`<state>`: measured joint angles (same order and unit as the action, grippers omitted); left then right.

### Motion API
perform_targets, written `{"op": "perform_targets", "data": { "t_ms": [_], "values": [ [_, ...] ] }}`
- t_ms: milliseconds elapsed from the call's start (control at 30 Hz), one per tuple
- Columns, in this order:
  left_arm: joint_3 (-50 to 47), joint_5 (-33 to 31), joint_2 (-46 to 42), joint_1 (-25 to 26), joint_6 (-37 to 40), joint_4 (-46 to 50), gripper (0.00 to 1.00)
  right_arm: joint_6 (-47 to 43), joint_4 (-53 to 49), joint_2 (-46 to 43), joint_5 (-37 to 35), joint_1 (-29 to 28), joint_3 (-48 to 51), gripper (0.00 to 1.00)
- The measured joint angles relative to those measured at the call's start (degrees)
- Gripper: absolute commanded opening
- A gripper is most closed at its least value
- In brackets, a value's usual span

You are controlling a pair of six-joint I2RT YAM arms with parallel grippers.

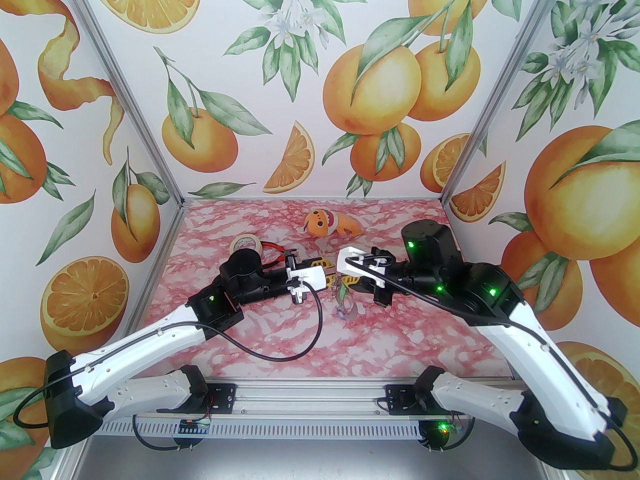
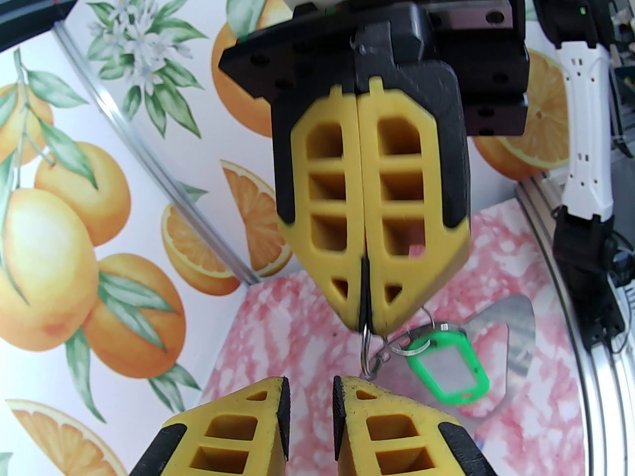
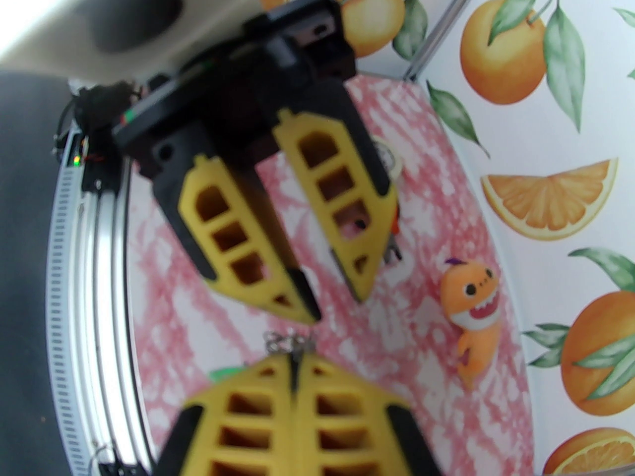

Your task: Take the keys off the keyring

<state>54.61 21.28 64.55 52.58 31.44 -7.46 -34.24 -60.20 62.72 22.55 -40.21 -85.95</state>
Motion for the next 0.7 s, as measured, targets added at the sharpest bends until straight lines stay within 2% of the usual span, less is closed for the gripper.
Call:
{"op": "perform_targets", "data": {
  "t_ms": [333,500,700],
  "values": [
    [0.5,2.7,0.6,0.0,-2.6,0.9,0.21,2.1,-1.2,1.8,-2.5,-1.0,-2.4,0.00],
    [2.7,3.2,2.5,0.0,-3.1,3.1,0.16,2.8,-1.4,2.6,-3.6,-1.0,-2.9,0.00],
    [3.2,2.7,2.7,-0.1,-2.9,4.0,0.03,3.2,-1.9,2.9,-4.4,-1.1,-3.2,0.00]
  ]
}}
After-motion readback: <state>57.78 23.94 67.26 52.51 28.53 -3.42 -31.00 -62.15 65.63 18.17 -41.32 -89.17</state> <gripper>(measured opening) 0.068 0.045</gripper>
